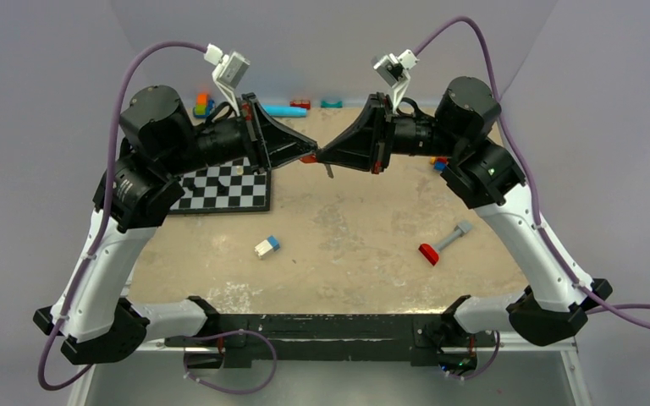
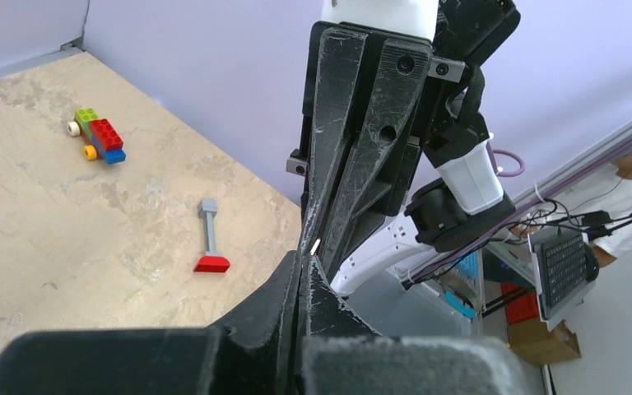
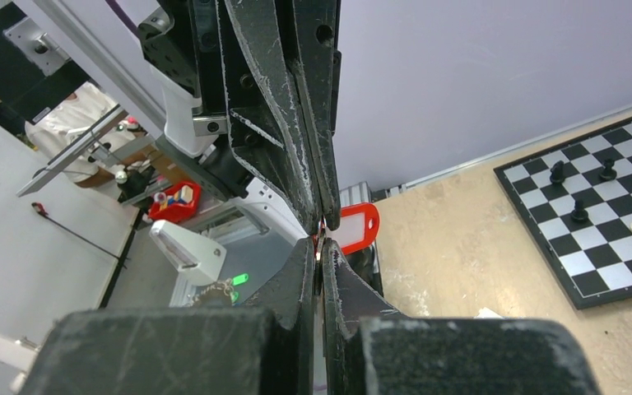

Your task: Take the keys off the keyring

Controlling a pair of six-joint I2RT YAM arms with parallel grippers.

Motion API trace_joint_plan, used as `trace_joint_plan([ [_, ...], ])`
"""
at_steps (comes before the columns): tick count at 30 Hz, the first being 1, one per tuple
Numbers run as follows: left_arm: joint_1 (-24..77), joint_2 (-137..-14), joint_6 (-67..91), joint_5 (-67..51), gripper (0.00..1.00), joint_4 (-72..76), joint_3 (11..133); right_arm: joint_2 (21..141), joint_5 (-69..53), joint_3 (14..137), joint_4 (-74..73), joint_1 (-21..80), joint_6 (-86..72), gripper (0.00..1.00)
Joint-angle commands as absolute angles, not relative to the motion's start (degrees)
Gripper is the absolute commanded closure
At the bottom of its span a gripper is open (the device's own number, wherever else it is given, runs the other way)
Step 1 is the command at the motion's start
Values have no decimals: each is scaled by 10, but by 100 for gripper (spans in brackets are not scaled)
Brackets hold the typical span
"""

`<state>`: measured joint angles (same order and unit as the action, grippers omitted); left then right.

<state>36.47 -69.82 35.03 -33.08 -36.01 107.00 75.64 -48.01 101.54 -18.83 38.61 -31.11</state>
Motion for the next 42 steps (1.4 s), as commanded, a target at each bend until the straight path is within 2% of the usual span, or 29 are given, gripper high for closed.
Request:
trace_joint_plan([
  [1,364,-686,388,-292,100,-289,1063,739,-475,1010,-159,388,-324,100],
  [18,364,-676,426,-252,100,-244,1034,746,-472,1010,-133,388,-345,94],
  [25,364,-671,462,-245,100,-209,1012,750,-473,1010,-123,388,-353,79],
  [35,364,-667,432,-242,100,-246,1025,740,-458,1037,-174,384,-311,72],
  [42,364,-667,433,-252,100,-242,1024,740,-444,1050,-179,381,-304,58],
])
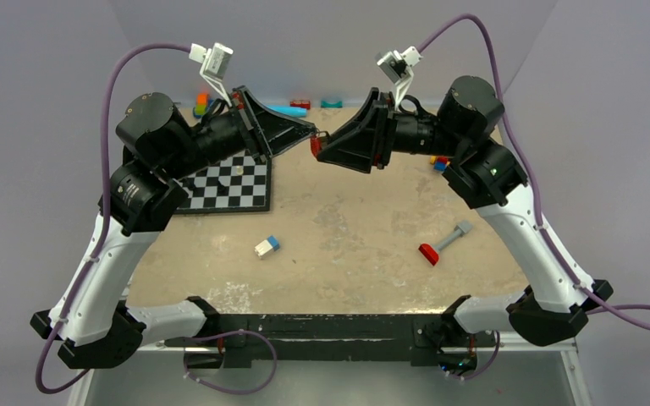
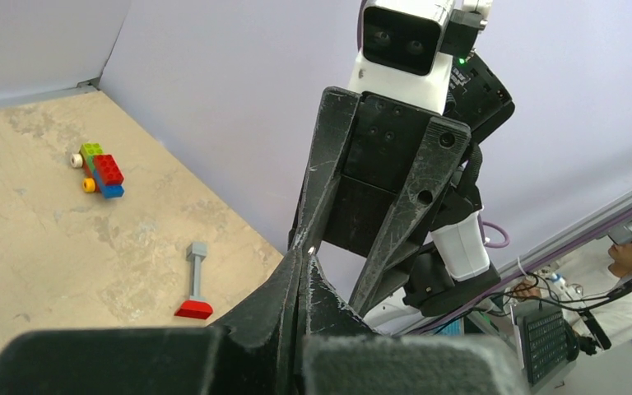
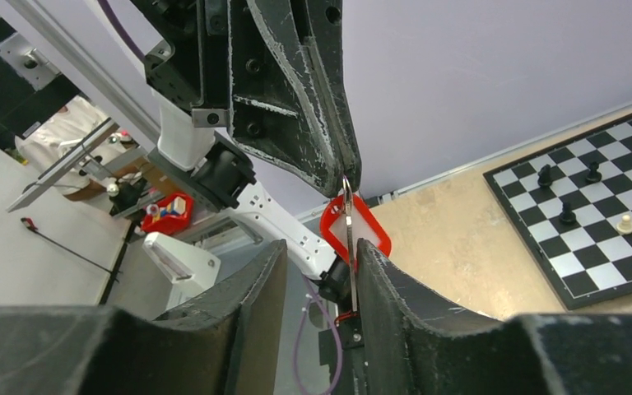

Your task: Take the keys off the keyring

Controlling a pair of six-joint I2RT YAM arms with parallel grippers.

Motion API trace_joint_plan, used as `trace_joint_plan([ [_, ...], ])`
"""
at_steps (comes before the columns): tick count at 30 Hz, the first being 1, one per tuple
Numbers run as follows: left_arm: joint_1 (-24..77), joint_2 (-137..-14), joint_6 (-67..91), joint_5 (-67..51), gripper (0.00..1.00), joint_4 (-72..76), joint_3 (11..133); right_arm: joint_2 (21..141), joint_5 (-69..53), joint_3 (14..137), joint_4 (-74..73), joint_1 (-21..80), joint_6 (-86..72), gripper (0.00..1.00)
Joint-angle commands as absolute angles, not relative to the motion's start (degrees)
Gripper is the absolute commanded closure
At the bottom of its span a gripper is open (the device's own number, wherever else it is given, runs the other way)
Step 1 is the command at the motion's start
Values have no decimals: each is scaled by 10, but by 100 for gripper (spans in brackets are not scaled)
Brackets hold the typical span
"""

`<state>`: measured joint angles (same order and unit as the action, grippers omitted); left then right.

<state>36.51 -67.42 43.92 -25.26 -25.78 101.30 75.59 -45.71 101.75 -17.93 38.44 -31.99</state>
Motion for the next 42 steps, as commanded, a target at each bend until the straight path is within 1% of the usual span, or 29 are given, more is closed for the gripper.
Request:
trace_joint_plan([
  [1,364,-668,434,-255,100,-243,1023,741,-441,1054,-180,380,-303,57],
  [4,364,-667,435,-262,100,-240,1022,746,-435,1068,-182,377,-300,57],
  [7,364,-666,434,-261,100,-241,1021,748,-428,1078,-184,376,-297,60],
  [17,364,-662,434,-276,100,-235,1020,764,-427,1086,-179,376,-306,63],
  [21,364,-662,437,-280,100,-231,1019,771,-430,1089,-181,375,-314,67],
  [22,364,-662,437,-280,100,-231,1019,773,-431,1089,-180,375,-315,68],
  [27,364,-662,436,-281,100,-231,1019,775,-432,1087,-174,375,-319,82],
  [30,364,-660,436,-281,100,-231,1018,774,-432,1086,-172,376,-320,92],
  [32,364,-658,434,-275,100,-233,1018,774,-433,1085,-173,376,-320,95],
  [33,365,-656,432,-271,100,-235,1020,773,-434,1084,-173,375,-320,95],
  [36,364,-656,424,-261,100,-246,1026,770,-438,1078,-168,375,-324,90],
  [39,364,-657,423,-259,100,-247,1027,762,-444,1064,-154,375,-332,78],
  [42,364,-657,421,-256,100,-248,1028,756,-451,1050,-138,375,-343,76],
])
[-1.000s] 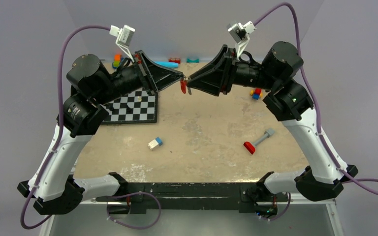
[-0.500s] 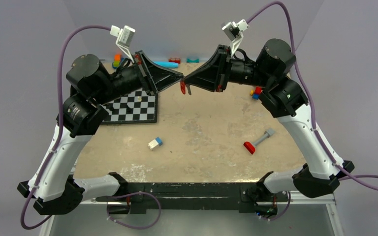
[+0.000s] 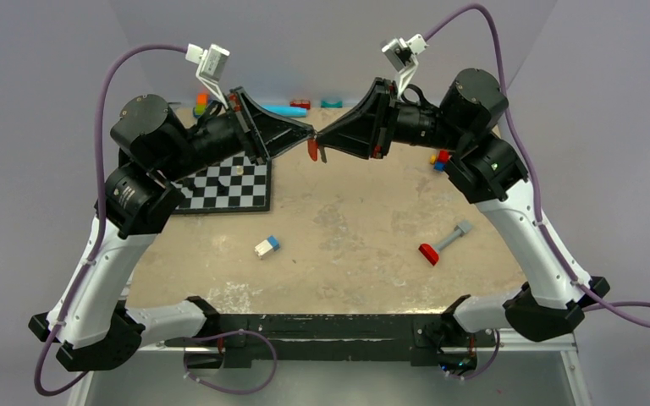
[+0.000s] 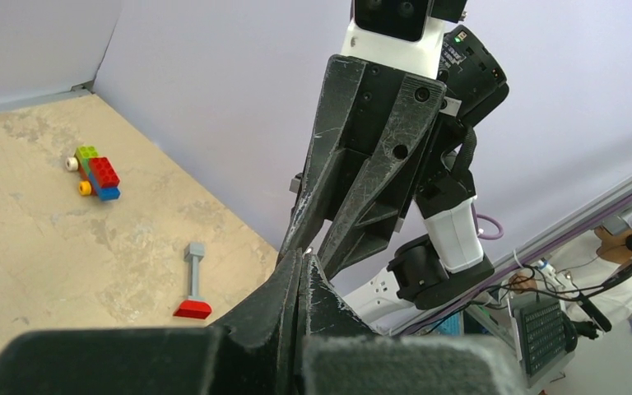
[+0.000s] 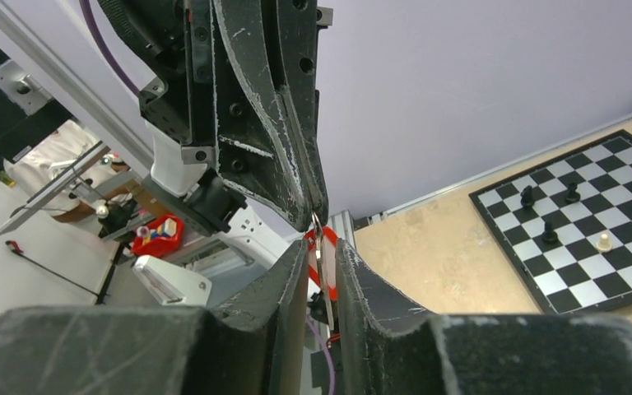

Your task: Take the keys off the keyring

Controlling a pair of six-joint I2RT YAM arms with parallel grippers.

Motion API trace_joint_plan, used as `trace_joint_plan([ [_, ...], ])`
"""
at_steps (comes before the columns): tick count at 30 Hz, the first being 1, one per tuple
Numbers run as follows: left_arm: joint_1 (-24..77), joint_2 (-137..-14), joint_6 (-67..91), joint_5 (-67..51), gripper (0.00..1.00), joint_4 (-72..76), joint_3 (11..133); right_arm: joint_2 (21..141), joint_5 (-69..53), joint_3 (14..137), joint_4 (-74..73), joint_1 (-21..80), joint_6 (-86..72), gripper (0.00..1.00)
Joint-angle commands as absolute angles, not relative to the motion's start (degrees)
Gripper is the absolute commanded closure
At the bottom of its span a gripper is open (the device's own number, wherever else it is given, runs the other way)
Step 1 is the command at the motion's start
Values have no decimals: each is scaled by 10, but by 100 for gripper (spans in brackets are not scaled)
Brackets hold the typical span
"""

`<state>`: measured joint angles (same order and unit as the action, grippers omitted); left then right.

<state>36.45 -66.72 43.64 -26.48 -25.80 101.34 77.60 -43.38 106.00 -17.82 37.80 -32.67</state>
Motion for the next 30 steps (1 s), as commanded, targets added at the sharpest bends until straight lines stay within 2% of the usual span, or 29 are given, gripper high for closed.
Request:
trace_joint_plan([
  [1,364,-657,421,-254,100,-249,1029,754,-452,1048,-133,376,-345,78],
  [9,364,-659,423,-254,100,-248,1034,758,-451,1047,-115,375,-360,100],
  [24,364,-655,443,-207,100,-202,1033,757,-473,1002,-5,375,-443,100],
  [30,364,-647,437,-143,100,-211,1036,761,-471,1001,16,376,-454,100],
])
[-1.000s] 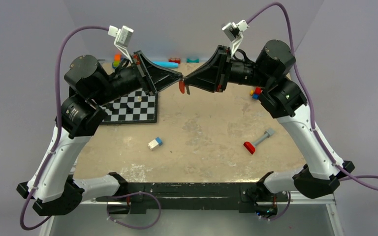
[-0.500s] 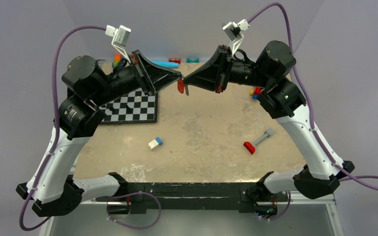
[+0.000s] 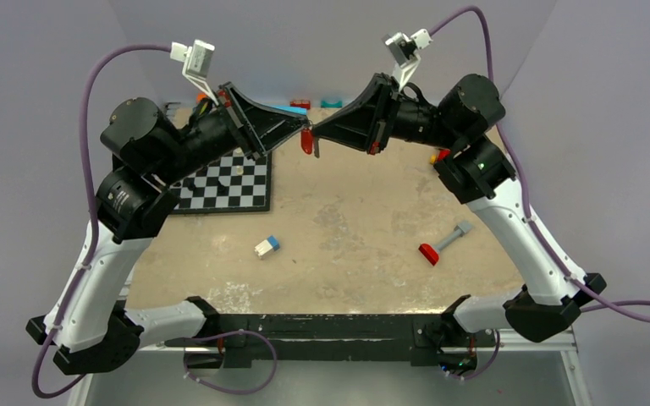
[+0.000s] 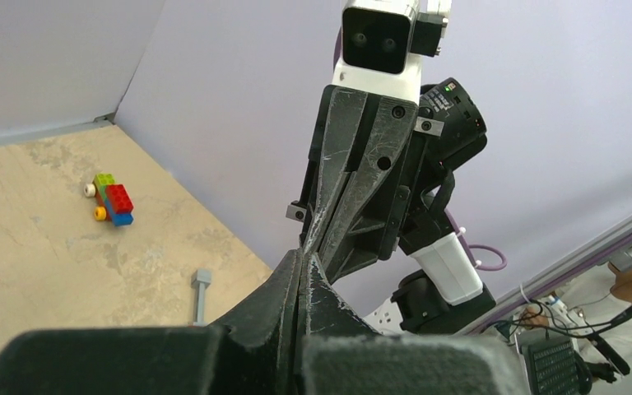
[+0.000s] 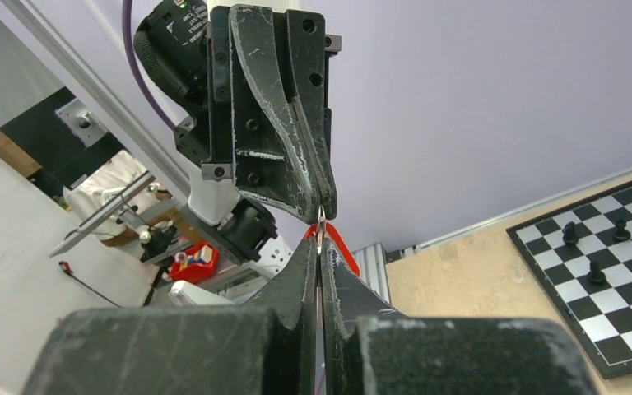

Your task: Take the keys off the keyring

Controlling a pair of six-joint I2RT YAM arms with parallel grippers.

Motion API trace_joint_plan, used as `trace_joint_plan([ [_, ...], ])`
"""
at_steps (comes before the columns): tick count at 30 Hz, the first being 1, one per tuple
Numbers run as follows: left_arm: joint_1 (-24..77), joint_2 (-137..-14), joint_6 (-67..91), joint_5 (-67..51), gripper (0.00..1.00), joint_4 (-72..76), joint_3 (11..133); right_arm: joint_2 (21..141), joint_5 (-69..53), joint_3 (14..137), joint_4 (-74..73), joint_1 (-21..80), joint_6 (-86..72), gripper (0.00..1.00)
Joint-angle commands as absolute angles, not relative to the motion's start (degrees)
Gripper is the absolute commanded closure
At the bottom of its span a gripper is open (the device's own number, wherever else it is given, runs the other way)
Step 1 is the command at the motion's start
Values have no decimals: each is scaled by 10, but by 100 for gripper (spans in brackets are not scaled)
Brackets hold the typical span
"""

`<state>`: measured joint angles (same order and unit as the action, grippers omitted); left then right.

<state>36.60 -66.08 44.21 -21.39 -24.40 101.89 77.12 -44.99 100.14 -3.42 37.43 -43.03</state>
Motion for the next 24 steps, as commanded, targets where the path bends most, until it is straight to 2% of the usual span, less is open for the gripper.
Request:
trace_joint_plan([
  [1,365,-645,437,-134,100,-210,1036,761,-468,999,19,376,-455,100],
  [24,369,-646,477,-122,100,-178,1008,778,-460,1011,39,375,-457,100],
])
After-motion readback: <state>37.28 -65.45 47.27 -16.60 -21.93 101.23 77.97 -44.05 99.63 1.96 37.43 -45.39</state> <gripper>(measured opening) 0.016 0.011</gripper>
